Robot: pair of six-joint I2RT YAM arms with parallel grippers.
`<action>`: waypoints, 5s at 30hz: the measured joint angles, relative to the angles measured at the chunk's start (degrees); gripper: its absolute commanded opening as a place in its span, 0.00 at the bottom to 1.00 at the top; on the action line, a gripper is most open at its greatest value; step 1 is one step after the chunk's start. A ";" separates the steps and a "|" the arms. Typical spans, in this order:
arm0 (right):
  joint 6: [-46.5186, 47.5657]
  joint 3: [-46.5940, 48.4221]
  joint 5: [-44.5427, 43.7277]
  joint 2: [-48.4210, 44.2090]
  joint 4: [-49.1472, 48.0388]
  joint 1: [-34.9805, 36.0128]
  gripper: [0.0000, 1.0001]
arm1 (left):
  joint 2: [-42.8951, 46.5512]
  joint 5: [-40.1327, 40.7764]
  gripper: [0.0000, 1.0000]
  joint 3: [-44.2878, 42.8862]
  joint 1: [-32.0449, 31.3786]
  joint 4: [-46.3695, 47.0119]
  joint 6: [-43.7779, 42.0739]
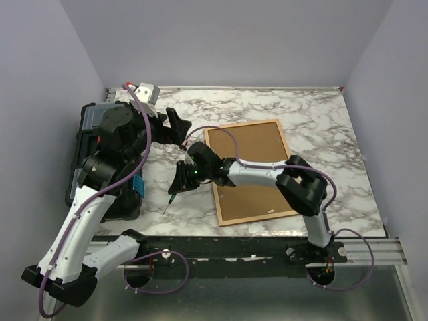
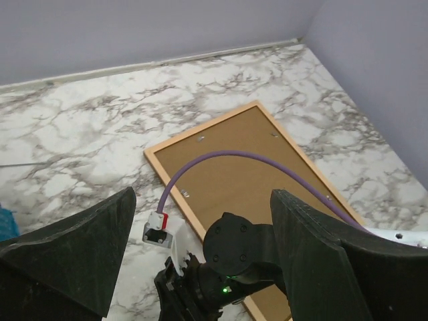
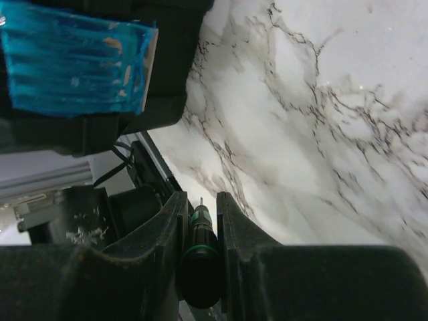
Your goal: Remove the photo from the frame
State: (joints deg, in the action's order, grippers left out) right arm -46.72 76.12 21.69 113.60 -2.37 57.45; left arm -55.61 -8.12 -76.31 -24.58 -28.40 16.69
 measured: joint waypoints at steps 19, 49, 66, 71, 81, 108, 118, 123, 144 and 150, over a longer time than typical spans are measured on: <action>-5.53 7.54 6.91 13.81 -4.48 1.31 0.18 | 2.40 2.71 0.82 3.28 1.62 2.73 -0.35; -9.16 3.54 10.08 15.19 -11.34 -0.79 0.57 | -0.24 -0.24 0.81 3.69 4.35 3.50 1.75; -1.70 3.63 -2.99 10.27 -4.13 1.27 0.72 | -0.50 -1.62 0.80 3.72 5.03 3.69 2.62; 3.91 -1.46 -8.66 3.82 1.18 2.05 0.73 | -0.52 -1.60 0.80 3.72 5.09 3.89 2.67; 0.96 -7.82 -33.94 -9.46 21.22 7.89 0.66 | -1.60 -1.29 0.81 3.72 6.21 3.87 4.52; -7.23 -6.54 -56.96 -6.23 38.75 17.42 0.45 | -27.23 -16.00 0.83 5.84 11.17 3.50 23.41; -3.56 -12.11 -58.01 -9.16 30.97 17.49 0.22 | -32.68 -25.94 0.83 12.63 11.39 11.21 32.28; -2.08 -14.38 -58.03 -10.54 27.36 17.57 0.03 | -33.73 -28.24 0.84 16.06 11.41 15.58 36.85; 9.44 -33.68 -46.01 -29.35 14.25 10.23 0.00 | -34.29 -28.44 0.83 24.28 10.49 23.41 45.27; 13.70 -38.21 -39.30 -36.37 10.51 6.60 0.00 | -30.88 -25.09 0.83 24.44 7.93 23.63 41.59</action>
State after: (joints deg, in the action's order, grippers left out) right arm -33.01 37.91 -17.61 77.23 8.14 64.05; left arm -86.50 -33.21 -51.88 -16.64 -4.78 58.28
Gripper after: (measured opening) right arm 0.235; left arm 0.830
